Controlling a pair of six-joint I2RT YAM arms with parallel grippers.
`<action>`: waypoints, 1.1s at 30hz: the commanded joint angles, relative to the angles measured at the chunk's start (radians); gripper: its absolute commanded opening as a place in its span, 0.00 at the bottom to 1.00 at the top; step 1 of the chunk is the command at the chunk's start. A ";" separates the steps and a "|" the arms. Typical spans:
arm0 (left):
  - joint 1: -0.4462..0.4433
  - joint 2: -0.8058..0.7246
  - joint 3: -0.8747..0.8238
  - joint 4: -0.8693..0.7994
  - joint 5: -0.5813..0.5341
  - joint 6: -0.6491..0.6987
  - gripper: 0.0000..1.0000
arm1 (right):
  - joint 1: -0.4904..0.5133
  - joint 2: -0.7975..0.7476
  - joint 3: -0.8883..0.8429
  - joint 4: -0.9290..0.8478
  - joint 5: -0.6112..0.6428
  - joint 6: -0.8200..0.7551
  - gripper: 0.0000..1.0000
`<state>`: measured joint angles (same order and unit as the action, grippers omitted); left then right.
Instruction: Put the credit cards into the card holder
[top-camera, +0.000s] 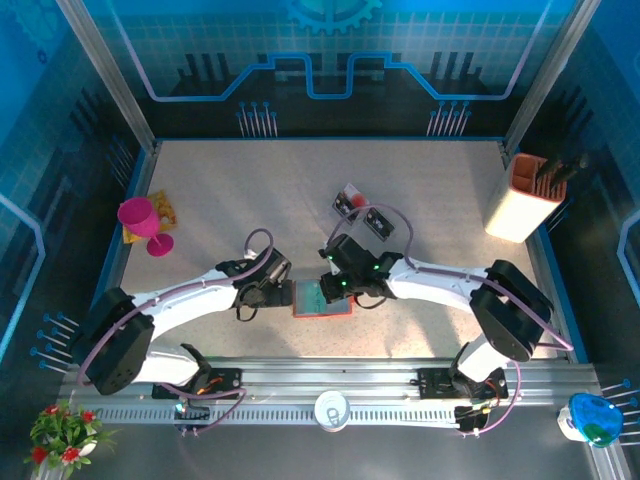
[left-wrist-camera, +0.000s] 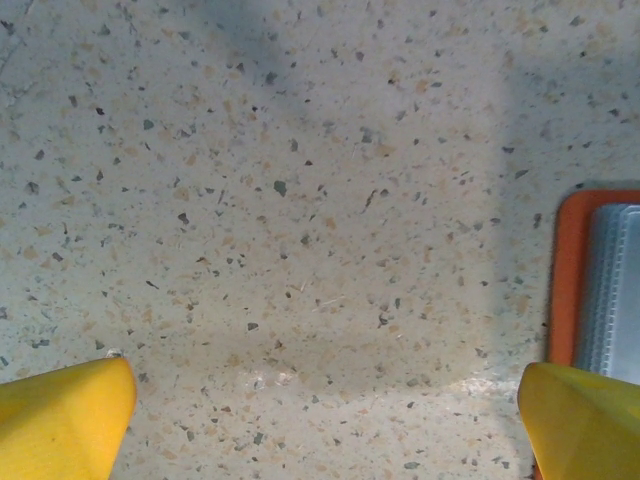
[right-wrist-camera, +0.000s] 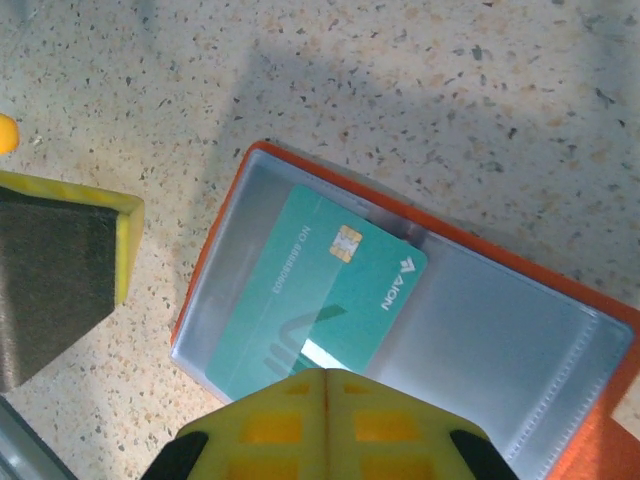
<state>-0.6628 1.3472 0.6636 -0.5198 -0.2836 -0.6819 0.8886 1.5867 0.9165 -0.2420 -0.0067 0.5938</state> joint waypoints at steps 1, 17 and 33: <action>0.009 0.028 -0.012 0.004 0.006 -0.018 0.99 | 0.018 0.035 0.047 -0.039 0.016 -0.025 0.02; 0.009 0.132 0.029 0.037 0.026 0.011 0.99 | 0.018 0.150 0.098 -0.049 0.017 -0.046 0.00; 0.007 0.199 0.049 0.055 0.038 0.022 0.99 | 0.056 0.260 0.174 -0.045 -0.013 -0.042 0.00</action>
<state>-0.6628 1.4899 0.7155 -0.5343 -0.2729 -0.6735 0.9257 1.8194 1.0630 -0.2714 -0.0067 0.5629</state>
